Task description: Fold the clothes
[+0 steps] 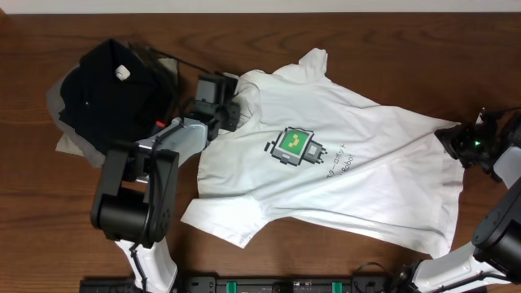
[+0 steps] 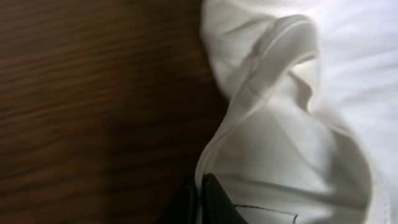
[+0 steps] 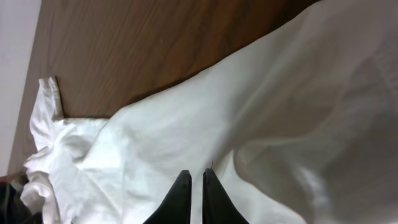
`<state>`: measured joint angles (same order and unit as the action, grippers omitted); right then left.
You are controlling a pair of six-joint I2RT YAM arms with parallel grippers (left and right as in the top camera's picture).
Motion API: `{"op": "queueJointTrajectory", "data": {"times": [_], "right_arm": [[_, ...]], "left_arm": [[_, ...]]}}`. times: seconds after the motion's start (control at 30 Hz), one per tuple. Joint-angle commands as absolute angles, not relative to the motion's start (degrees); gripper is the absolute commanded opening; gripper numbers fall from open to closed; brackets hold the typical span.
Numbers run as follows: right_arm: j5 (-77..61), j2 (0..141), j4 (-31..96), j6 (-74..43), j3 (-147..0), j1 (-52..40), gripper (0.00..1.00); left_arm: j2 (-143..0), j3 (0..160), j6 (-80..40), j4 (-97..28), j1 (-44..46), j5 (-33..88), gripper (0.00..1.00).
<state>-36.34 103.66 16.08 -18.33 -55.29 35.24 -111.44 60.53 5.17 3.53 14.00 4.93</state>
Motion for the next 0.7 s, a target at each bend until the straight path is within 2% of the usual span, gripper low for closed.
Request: {"op": "queueJointTrajectory", "data": {"times": [0.0,0.1,0.13,0.17,0.2,0.23,0.33,0.53,0.6,0.67], "right_arm": [[-36.01,102.52,16.23,-16.84,-55.29,35.18,0.07],[-35.99,102.52,16.25,-16.62,-55.29,35.18,0.07],[-35.99,102.52,16.25,-16.62,-55.29,35.18,0.07],[-35.99,102.52,16.25,-16.62,-55.29,35.18,0.07],[-35.99,102.52,16.25,-16.62,-55.29,35.18,0.07],[-35.99,102.52,16.25,-16.62,-55.29,35.18,0.07],[-35.99,102.52,16.29,-16.62,-55.29,35.18,0.09],[-36.01,102.52,16.36,-16.64,-55.29,35.18,0.11],[-35.99,102.52,16.47,-16.64,-55.29,35.18,0.11],[-35.99,102.52,16.47,-16.64,-55.29,35.18,0.11]], "left_arm": [[-110.26,61.8,5.32,3.22,12.69,1.04,0.09],[-110.26,61.8,5.34,2.72,12.43,0.25,0.24],[-110.26,61.8,5.3,2.61,12.43,-0.19,0.31],[-110.26,61.8,5.3,2.37,12.43,-0.78,0.45],[-110.24,61.8,5.3,2.35,12.45,-0.95,0.54],[-110.04,61.8,5.15,2.15,12.43,-0.93,0.59],[-108.49,61.8,1.48,1.98,12.45,-0.27,0.63],[-103.7,61.8,1.21,2.7,12.78,15.25,0.61],[-104.07,61.78,1.23,2.52,13.39,19.59,0.54],[-105.45,61.78,1.52,2.0,14.37,19.7,0.53]]}}
